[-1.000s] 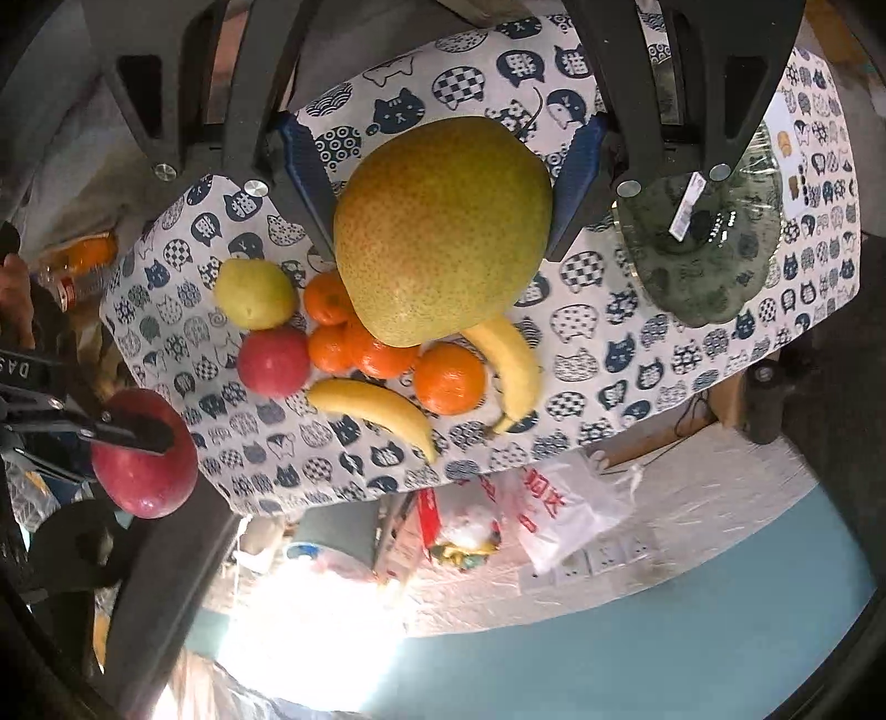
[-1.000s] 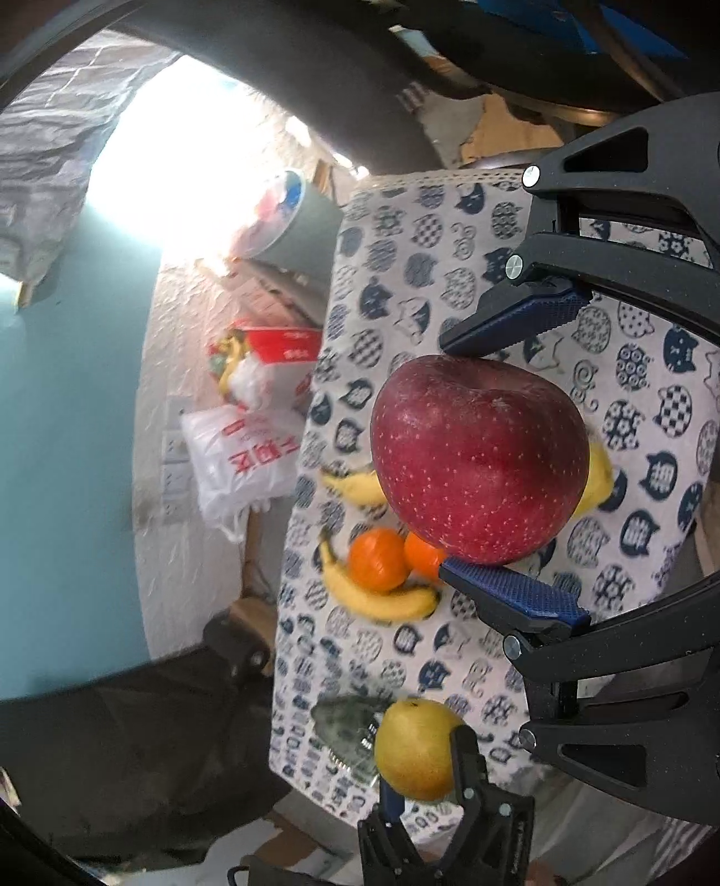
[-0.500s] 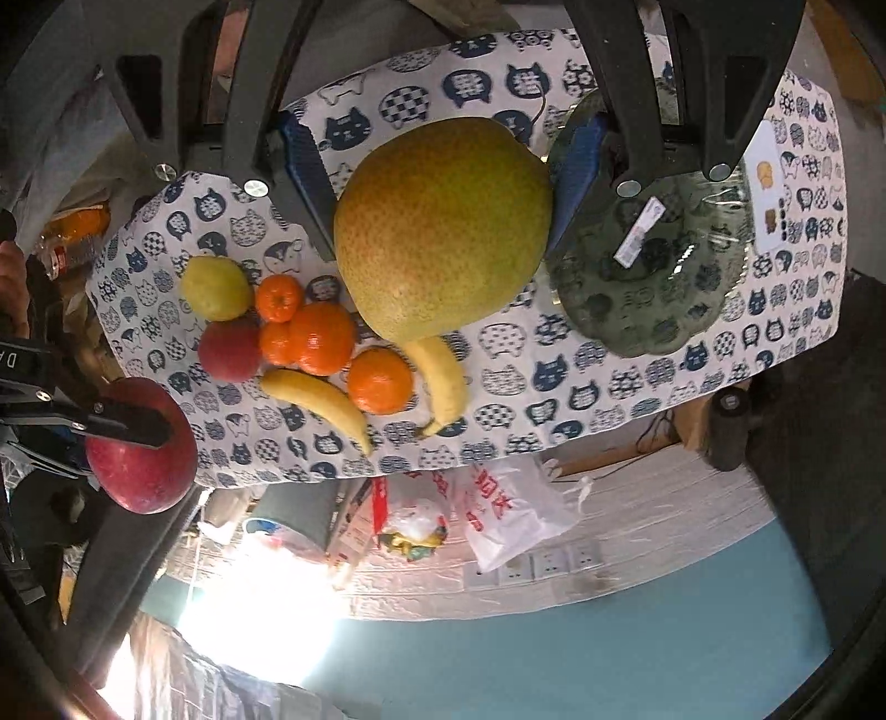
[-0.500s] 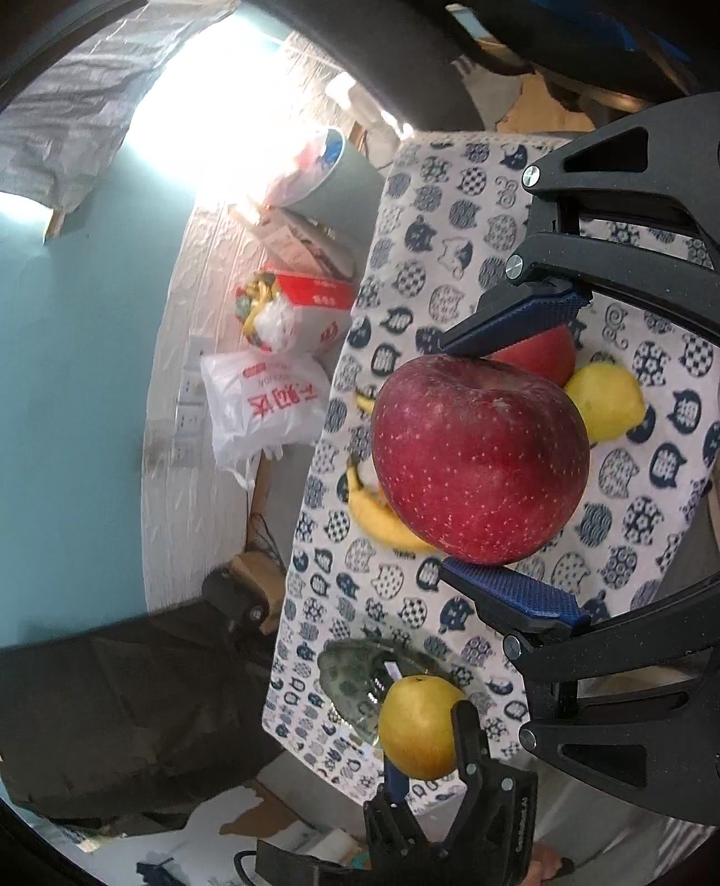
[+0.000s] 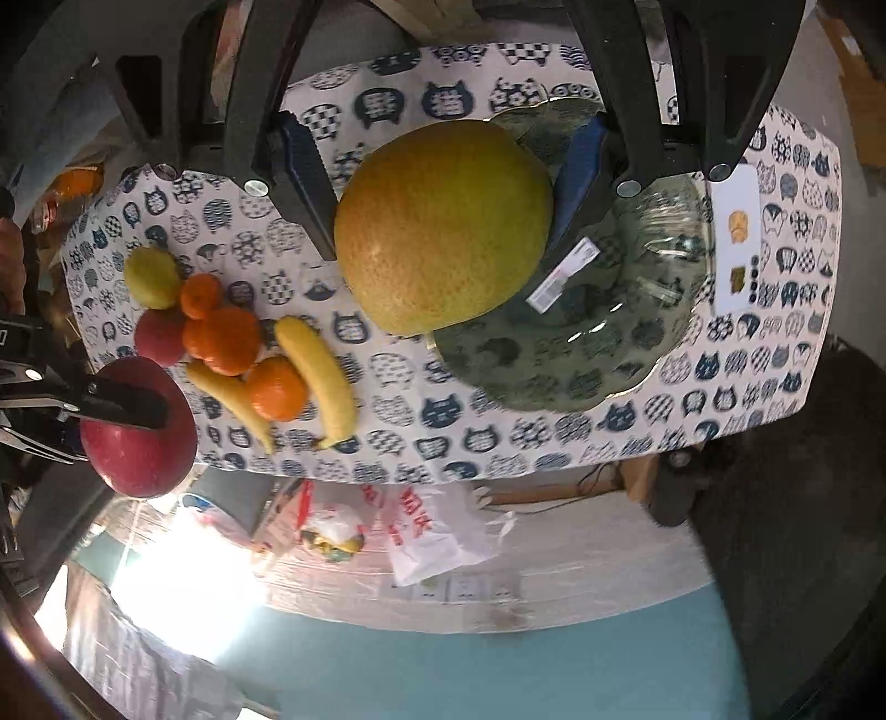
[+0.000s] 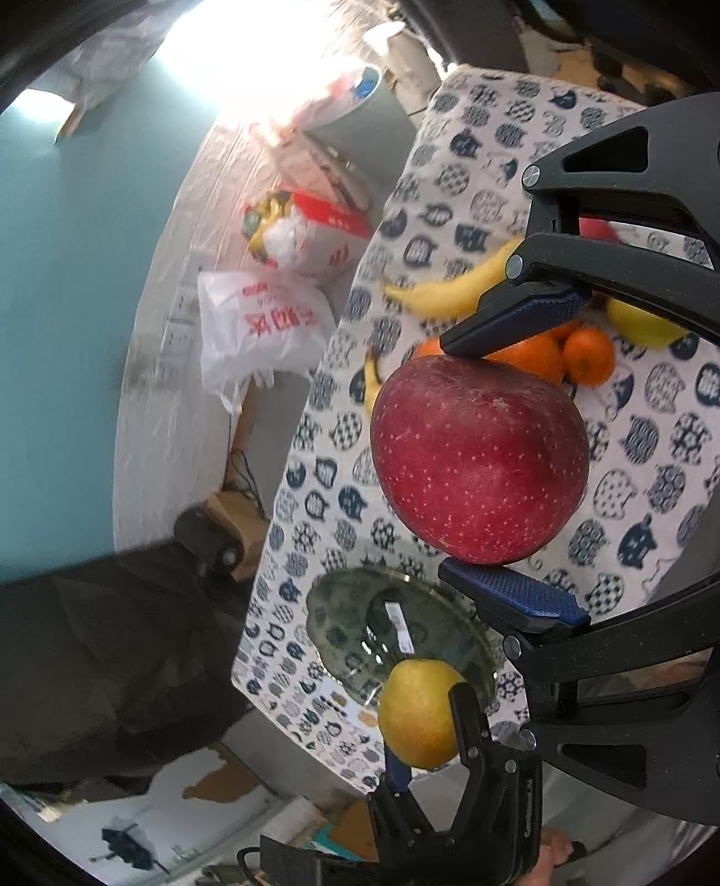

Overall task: Organize fruits
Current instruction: 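Carry the pear in the left gripper and the apple in the right gripper to the glass plate, then open the left gripper to drop the pear onto the plate while the right gripper releases the apple there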

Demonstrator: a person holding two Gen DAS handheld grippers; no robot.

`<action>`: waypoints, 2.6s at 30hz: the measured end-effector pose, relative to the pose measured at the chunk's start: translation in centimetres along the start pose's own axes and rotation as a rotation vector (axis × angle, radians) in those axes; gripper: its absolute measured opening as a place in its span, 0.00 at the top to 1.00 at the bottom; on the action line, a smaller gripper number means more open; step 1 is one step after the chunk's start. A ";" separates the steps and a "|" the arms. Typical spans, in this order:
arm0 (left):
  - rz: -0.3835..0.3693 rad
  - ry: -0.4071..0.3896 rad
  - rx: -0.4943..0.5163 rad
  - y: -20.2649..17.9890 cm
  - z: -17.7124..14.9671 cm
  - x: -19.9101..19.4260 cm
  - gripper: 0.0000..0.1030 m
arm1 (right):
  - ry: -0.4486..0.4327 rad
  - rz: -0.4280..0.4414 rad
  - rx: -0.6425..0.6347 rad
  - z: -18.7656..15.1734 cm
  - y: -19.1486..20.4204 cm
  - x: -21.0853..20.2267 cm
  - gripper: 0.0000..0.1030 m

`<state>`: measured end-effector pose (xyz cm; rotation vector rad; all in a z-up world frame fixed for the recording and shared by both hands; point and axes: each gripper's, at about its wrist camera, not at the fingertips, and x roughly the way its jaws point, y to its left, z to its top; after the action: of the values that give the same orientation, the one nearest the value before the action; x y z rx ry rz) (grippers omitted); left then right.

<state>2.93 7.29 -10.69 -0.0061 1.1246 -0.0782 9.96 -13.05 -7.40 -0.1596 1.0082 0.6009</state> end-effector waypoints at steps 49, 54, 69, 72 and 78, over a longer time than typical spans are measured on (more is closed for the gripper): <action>0.022 0.149 -0.216 11.7 -6.0 5.6 0.34 | 0.278 0.128 -0.252 2.0 14.8 16.1 0.28; 0.041 0.146 -0.221 12.1 -6.5 5.2 0.34 | 0.301 0.130 -0.257 1.6 15.6 17.0 0.28; 0.052 0.136 -0.223 12.2 -6.5 4.2 0.33 | 0.242 0.133 -0.196 3.0 15.7 15.3 0.26; 0.055 0.128 -0.212 11.7 -6.3 4.0 0.29 | 0.212 0.117 -0.175 3.3 15.1 14.0 0.22; 0.050 0.116 -0.184 10.1 -5.3 3.4 0.29 | 0.152 0.064 -0.133 3.6 12.8 10.9 0.20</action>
<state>0.23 17.32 -16.50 -0.1389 1.2442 0.0711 9.95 3.30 -12.63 -0.2951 1.1236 0.7230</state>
